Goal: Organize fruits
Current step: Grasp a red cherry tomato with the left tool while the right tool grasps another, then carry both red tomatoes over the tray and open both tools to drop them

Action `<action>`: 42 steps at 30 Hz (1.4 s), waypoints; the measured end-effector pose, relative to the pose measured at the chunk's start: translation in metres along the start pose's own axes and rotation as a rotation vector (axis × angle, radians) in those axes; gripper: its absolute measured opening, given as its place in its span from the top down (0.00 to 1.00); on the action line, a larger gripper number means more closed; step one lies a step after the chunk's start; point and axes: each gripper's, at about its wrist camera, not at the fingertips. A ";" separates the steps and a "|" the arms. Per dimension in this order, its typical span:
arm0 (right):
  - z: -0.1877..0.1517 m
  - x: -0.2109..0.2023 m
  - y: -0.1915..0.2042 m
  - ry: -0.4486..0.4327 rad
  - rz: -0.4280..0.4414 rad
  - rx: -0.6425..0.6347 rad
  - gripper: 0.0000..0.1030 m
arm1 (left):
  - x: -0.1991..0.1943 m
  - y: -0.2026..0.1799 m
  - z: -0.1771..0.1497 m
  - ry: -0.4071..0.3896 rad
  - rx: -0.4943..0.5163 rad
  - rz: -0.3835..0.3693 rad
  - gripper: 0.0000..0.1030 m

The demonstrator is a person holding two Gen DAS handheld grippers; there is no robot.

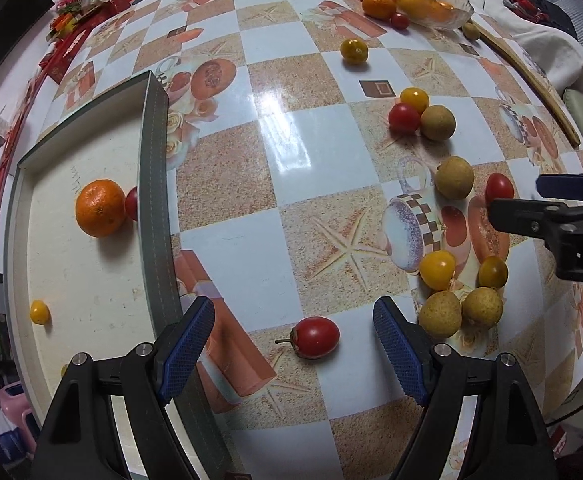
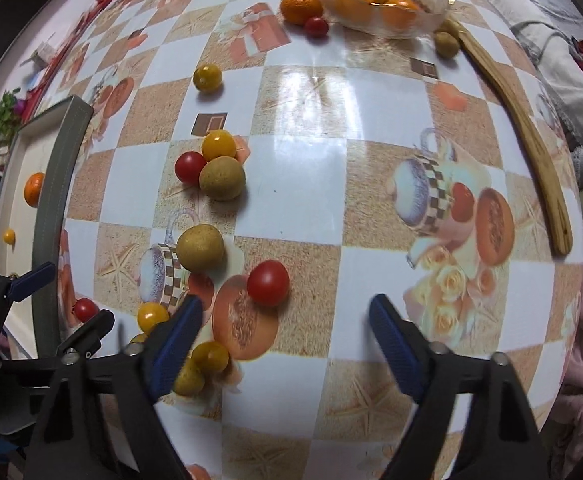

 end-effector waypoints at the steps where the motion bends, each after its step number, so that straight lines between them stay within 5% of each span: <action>1: 0.001 0.003 0.003 0.004 -0.002 -0.008 0.27 | 0.002 0.000 0.000 0.005 -0.002 0.000 0.20; 8: 0.002 0.012 0.022 -0.004 -0.058 -0.073 0.41 | 0.010 0.000 0.000 0.039 -0.041 -0.016 0.21; 13: 0.001 0.013 0.036 -0.028 -0.097 -0.100 0.65 | 0.008 -0.002 -0.003 0.030 -0.063 -0.053 0.40; 15: 0.000 0.012 0.035 -0.033 -0.085 -0.097 0.78 | 0.005 -0.003 -0.005 0.011 -0.064 -0.058 0.59; 17: 0.000 0.009 0.025 -0.029 -0.062 -0.079 0.78 | 0.002 -0.002 -0.007 -0.005 -0.068 -0.074 0.68; 21: -0.001 0.001 0.007 -0.019 0.002 -0.024 0.78 | -0.005 0.014 -0.012 -0.045 -0.124 -0.132 0.68; 34: -0.009 -0.024 0.006 -0.036 0.076 -0.016 0.78 | -0.035 0.036 -0.019 -0.093 -0.139 -0.115 0.68; 42: -0.006 -0.036 0.038 -0.046 0.107 -0.079 0.78 | -0.051 0.063 -0.023 -0.130 -0.187 -0.079 0.68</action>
Point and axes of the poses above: each gripper's, at about its wrist camera, not at the fingertips, and x roughly the way its jaws point, y to its left, z to its top, and after that the axes turned 11 degrees about x, right-handed
